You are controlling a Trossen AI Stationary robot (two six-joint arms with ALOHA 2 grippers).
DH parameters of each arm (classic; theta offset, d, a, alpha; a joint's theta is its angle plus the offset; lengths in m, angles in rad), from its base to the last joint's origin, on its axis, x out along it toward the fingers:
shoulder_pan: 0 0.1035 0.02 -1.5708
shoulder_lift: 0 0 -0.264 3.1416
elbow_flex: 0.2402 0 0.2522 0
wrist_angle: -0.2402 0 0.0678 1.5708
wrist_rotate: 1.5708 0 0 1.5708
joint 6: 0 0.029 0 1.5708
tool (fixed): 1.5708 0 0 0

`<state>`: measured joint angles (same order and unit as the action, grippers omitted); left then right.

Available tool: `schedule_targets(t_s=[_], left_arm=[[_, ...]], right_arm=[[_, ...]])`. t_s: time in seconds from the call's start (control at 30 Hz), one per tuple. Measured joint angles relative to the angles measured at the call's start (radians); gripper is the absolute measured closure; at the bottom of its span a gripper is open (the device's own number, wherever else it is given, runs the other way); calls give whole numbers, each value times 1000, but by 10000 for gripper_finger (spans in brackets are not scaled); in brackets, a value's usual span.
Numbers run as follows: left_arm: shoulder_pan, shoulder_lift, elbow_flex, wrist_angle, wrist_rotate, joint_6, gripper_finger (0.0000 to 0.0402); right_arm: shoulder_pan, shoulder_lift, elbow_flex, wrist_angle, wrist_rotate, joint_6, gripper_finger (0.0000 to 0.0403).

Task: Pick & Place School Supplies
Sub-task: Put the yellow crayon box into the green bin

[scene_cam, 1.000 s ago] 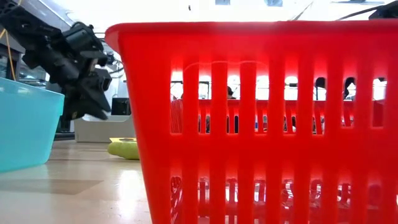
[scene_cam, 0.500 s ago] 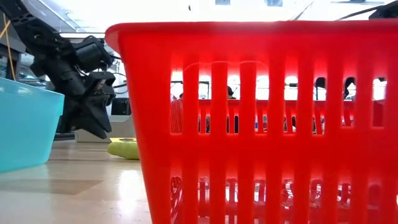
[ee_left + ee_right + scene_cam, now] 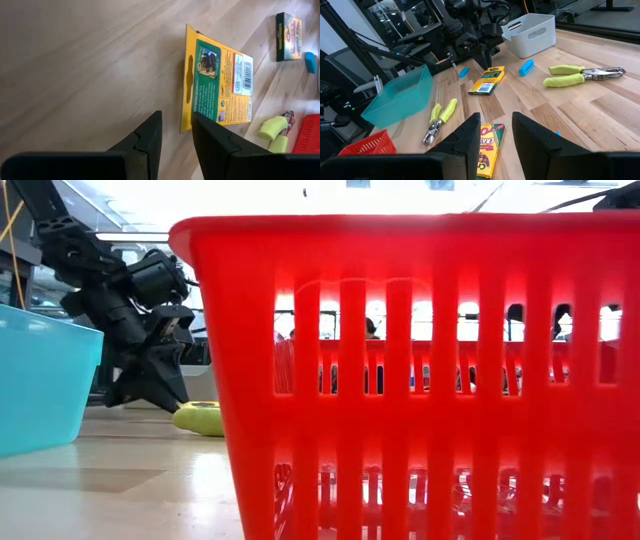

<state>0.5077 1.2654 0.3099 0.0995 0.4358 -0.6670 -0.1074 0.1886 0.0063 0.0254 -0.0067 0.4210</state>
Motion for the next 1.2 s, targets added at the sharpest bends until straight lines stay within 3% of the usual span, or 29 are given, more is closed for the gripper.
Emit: schedule_targets(t_s=[0.57,1.07,1.2], left_arm=[[-21,8,0,38,-13,7,305],[-21,8,0,40,-13,28,396],[-21,7,0,41,-4,39,400]], right_arm=[[0,0,0,0,0,0,298],[0,0,0,0,0,0,298],[0,0,0,0,0,0,298]])
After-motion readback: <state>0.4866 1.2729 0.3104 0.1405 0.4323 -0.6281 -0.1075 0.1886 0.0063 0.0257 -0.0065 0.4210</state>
